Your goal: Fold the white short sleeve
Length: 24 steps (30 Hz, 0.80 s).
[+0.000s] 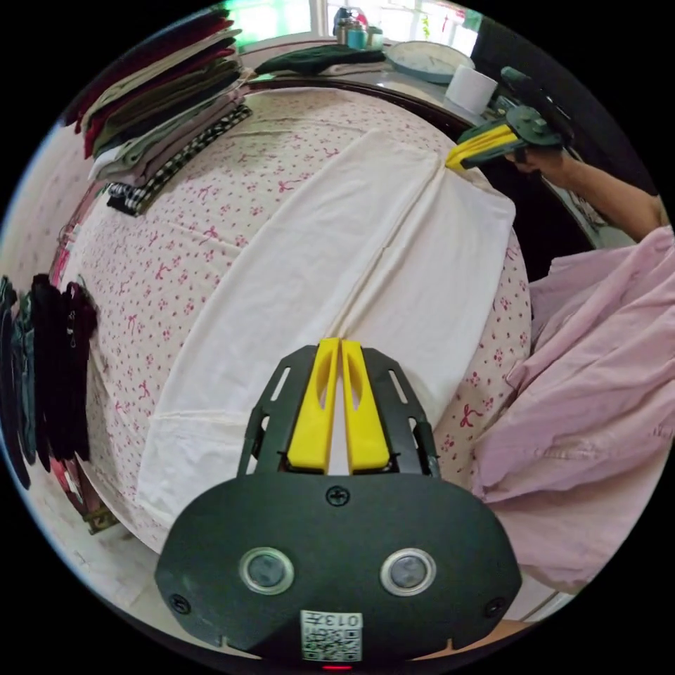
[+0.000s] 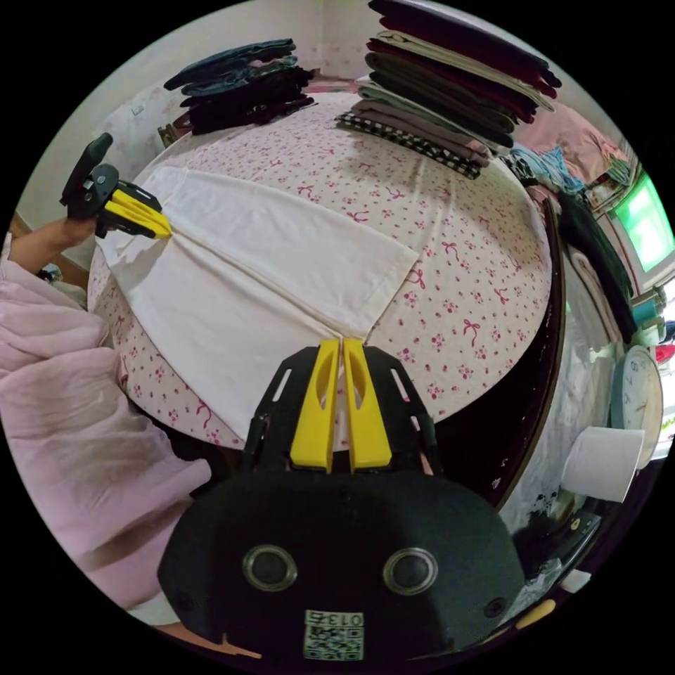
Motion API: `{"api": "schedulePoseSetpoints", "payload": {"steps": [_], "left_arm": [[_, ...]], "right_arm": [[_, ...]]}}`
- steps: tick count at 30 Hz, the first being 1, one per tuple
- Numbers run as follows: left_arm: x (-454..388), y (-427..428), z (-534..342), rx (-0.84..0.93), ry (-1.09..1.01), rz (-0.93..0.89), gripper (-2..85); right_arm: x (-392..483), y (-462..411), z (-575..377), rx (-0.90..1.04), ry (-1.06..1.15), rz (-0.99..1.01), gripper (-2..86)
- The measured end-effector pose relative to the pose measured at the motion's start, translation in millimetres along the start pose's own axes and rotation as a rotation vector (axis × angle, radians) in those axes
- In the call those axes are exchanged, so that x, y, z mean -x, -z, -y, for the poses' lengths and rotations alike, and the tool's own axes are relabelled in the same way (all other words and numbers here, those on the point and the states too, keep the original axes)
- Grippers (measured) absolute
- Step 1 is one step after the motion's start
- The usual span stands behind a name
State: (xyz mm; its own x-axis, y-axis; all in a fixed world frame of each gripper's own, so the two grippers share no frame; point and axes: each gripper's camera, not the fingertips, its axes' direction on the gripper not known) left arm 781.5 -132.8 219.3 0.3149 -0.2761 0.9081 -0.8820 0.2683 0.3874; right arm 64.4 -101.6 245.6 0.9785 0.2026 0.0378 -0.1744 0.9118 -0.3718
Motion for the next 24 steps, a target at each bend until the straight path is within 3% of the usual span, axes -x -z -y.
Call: {"api": "schedulePoseSetpoints", "payload": {"steps": [9, 15, 19, 24], "left_arm": [[2, 41, -57, -0.100, 0.253, 0.053, 0.4], [3, 38, -100, -0.031, 0.344, 0.084, 0.0], [15, 32, -134, -0.028, 0.418, 0.055, -0.2], [24, 52, -193, -0.110, 0.459, 0.054, -0.2]], "right_arm": [[2, 0, 10, -0.124, -0.081, -0.001, 1.2], [61, -31, 56, -0.120, 0.153, 0.216, 0.5], [99, -76, 84, 0.014, 0.207, 0.152, 0.4], [119, -64, 117, -0.082, 0.223, 0.137, 0.4]]}}
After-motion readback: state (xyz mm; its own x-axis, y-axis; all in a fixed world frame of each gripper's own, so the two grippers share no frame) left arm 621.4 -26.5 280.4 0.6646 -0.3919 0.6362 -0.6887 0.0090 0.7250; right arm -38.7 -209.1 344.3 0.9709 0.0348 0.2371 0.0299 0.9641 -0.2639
